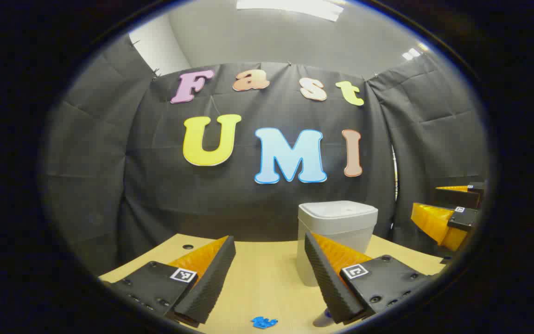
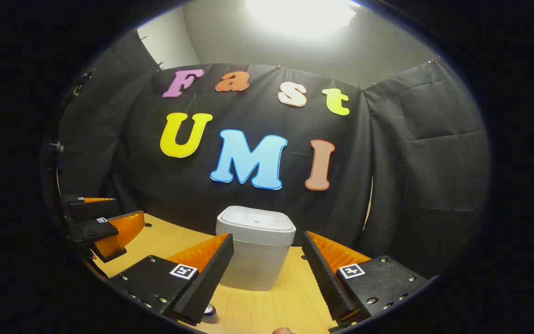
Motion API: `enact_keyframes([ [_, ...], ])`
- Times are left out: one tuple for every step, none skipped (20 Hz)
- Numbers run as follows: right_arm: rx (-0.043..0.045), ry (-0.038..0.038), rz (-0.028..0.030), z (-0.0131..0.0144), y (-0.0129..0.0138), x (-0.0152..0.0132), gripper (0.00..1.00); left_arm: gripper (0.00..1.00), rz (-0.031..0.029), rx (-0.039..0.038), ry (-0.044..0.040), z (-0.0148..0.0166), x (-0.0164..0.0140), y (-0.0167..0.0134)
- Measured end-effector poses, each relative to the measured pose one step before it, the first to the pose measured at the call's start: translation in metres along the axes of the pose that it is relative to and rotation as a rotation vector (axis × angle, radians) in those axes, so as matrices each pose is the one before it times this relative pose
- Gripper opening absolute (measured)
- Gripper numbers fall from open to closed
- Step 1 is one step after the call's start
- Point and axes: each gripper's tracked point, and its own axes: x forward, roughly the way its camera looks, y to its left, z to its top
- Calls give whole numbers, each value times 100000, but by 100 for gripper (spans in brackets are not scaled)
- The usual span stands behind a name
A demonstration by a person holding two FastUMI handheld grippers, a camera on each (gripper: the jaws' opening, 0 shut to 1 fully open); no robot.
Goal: Press the lid of the desktop garbage bin to open it, pick up the crumpled paper on the desktop and throw it into the bin, then pick up the pop can on the desktop and drop it into the bin, and finally close the garbage bin lid.
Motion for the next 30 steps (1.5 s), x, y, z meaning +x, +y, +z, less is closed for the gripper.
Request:
enact_keyframes([
  [-15,-269,-264,63,-38,-106,95,100,-326,631,-403,-33,34,111],
  [134,45,63,116,27,-69,95,100,-159,724,-658,178,67,-22],
  [135,480,215,-222,164,13,95,100,-362,214,-537,137,-23,-25],
  [147,670,116,-63,168,-79,95,100,-701,-296,20,132,-1,-74],
  [289,721,-1,-293,47,46,95,100,-445,-39,58,17,-9,-14],
  [305,746,82,-191,193,-120,95,98,-365,420,-32,111,-75,-20],
  [384,887,228,-178,232,-36,95,100,3,711,68,217,-103,109],
  [241,498,252,-124,201,-75,95,100,374,672,-67,101,-49,195],
  [82,226,266,-7,230,-1,95,100,176,385,-176,-118,-332,64],
  [-122,-32,82,28,98,-69,95,100,487,1,-253,-124,-264,202],
  [-352,-196,7,-41,87,-70,95,100,632,-294,-127,-260,-291,180],
  [-393,38,-199,84,-10,-29,95,100,662,-581,22,-188,-202,177],
  [-563,8,25,-145,13,-3,95,100,453,-747,-25,52,-94,7],
  [-438,-147,-145,99,-74,-11,95,100,69,-769,139,-3,23,-96],
  [-237,-60,-382,135,-47,50,95,100,-67,-423,104,-82,22,-114],
  [-91,350,38,31,-60,59,95,100,-277,-126,55,-21,-20,-32],
  [153,700,-64,-209,-26,81,95,100,-333,-9,-131,122,-68,-110],
  [372,959,38,-244,-91,8,95,100,-223,179,-133,-29,-29,-4],
  [709,583,637,-64,122,118,95,100,-194,258,-244,1,62,26],
  [-162,704,-1488,-132,-224,94,93,100,-216,192,-63,98,85,-61],
  [-216,-92,22,37,-51,108,83,100,-205,75,-181,119,85,-22],
  [-451,-260,-950,172,64,69,69,100,-334,34,-154,-18,105,-34],
  [-257,-479,259,4,15,-124,61,100,-47,52,-197,-188,-74,21],
  [-116,62,-65,-83,176,171,51,100,-233,97,94,-94,46,-103],
  [558,315,739,-10,143,245,48,100,-245,314,513,-244,-22,-118],
  [1313,1038,1202,-267,401,272,47,100,-316,341,539,-101,133,-33],
  [1405,1063,691,-256,140,225,47,100,-403,338,346,-62,88,-15],
  [1173,418,-4731,31,-891,-790,34,100,-133,503,322,-239,123,58],
  [2629,-699,1101,110,65,1686,22,100,-125,627,358,-138,-2,75],
  [1635,930,908,-442,229,148,13,98,-178,677,603,-74,204,24],
])
